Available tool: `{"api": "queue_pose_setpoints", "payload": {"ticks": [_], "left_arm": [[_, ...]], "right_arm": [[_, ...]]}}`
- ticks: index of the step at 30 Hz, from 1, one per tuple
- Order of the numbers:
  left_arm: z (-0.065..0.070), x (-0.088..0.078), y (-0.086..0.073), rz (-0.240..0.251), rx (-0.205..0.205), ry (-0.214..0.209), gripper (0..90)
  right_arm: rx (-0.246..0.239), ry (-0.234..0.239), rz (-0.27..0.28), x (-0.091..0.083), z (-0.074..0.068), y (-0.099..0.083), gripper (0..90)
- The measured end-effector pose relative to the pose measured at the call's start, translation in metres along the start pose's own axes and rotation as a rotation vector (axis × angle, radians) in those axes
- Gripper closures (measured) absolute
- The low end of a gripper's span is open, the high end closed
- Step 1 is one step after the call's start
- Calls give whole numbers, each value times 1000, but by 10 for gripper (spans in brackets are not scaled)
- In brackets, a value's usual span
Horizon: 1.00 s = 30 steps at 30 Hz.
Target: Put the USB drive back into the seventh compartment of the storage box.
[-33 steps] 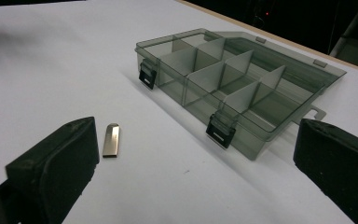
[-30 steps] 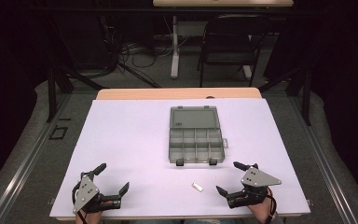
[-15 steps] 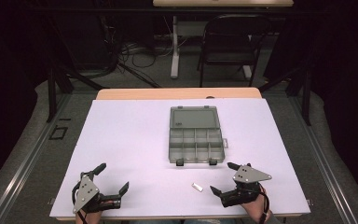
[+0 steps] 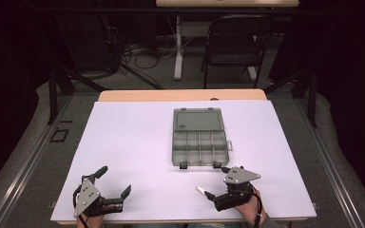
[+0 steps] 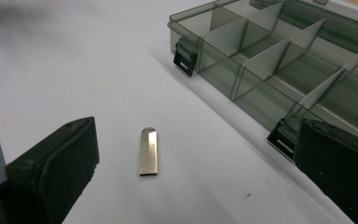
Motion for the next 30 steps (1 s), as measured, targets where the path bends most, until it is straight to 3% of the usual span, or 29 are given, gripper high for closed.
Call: {"api": "queue_pose_setpoints", "payload": {"ticks": [19, 24, 30], "left_arm": [[1, 0, 1, 0, 3, -2, 3], [0, 1, 0, -5, 2, -6, 3], [-1, 0, 0, -6, 4, -4, 3]], "right_arm": [[-36, 52, -73, 25, -13, 1, 1], [-67, 72, -97, 30, -20, -2, 92], [-78, 64, -132, 31, -25, -6, 363]]}}
Point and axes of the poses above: each handheld gripper's, and its own axes: x roughly forward along the jaws, y roughly out of its top, z roughly to its right, the point moved 4 cm from there along x, roughly forward along the jaws, and after that the axes turned 8 degrees about -y, right-handed, at the moved point
